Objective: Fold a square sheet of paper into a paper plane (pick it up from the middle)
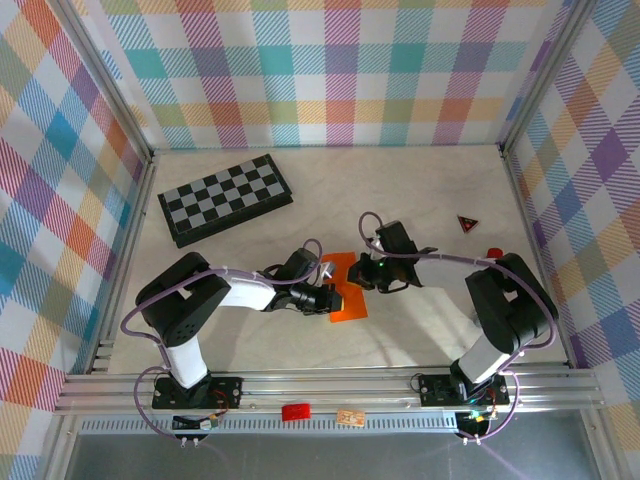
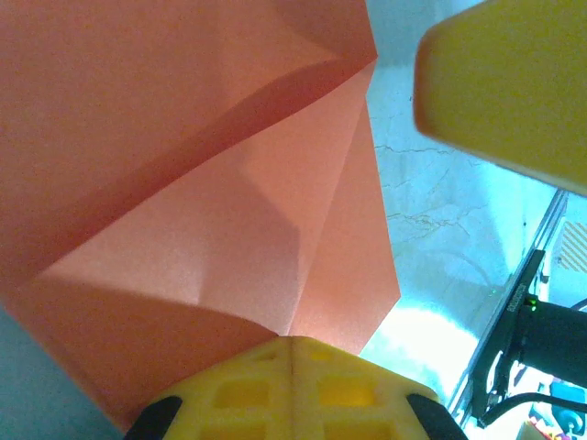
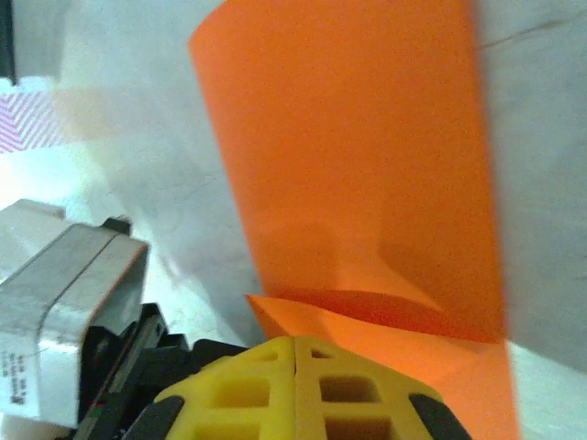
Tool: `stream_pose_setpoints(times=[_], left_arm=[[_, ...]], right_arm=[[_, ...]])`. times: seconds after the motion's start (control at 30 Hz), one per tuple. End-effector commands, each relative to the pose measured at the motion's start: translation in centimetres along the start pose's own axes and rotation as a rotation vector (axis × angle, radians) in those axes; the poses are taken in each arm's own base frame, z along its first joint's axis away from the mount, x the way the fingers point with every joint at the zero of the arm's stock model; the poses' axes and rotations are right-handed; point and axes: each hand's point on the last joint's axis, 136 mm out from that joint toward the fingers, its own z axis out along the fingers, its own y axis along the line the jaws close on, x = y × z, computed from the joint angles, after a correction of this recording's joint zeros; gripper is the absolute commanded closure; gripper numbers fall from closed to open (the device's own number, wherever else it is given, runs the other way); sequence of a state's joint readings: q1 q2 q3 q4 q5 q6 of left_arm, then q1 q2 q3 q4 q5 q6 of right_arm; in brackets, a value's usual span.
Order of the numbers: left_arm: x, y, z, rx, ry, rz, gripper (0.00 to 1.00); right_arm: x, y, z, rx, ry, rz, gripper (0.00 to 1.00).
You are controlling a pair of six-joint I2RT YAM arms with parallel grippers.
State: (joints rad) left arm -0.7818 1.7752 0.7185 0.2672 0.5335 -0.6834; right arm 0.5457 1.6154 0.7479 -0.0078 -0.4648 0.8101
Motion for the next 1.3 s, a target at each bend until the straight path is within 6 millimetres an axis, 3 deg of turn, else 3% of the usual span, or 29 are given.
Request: stream_pose_setpoints(times=[0.0, 0.2, 0.6, 0.7, 0.93, 1.07, 1.17, 1.27], left_arm=[[4.2, 5.4, 0.0, -0.181, 0.119, -0.090, 1.00], [4.2, 5.2, -0.1, -0.185, 0.124, -0.081, 1.00], [4.2, 5.2, -0.2, -0.182, 0.127, -0.066, 1.00], [4.2, 5.2, -0.2, -0.186, 0.124, -0.063, 1.00], [3.8, 4.7, -0.2, -0.174, 0.117, -0.057, 1.00], [3.3, 4.3, -0.4, -0.170, 0.104, -0.044, 1.00], [3.1, 4.0, -0.3, -0.169, 0.112, -0.029, 1.00], [2.8, 3.5, -0.2, -0.159, 0.112, -0.023, 1.00]], right_arm=[[2.6, -1.2, 1.5, 0.034, 0.066, 0.020, 1.00], [2.9, -4.8, 2.5, 0.138, 0.086, 0.068, 1.00], [-1.7, -7.5, 0.1, 0.109, -0.035, 0.143, 1.00], [-2.2, -7.1, -0.4, 0.098, -0.059, 0.135, 1.00], [-2.7, -3.4, -2.4, -0.020, -0.120, 0.066, 0.97], [-1.5, -1.4, -1.6, -0.063, -0.070, 0.025, 0.96], [-0.5, -1.2, -0.2, -0.047, -0.020, 0.020, 0.97], [0.3, -3.0, 0.7, 0.027, 0.008, 0.063, 0.98]])
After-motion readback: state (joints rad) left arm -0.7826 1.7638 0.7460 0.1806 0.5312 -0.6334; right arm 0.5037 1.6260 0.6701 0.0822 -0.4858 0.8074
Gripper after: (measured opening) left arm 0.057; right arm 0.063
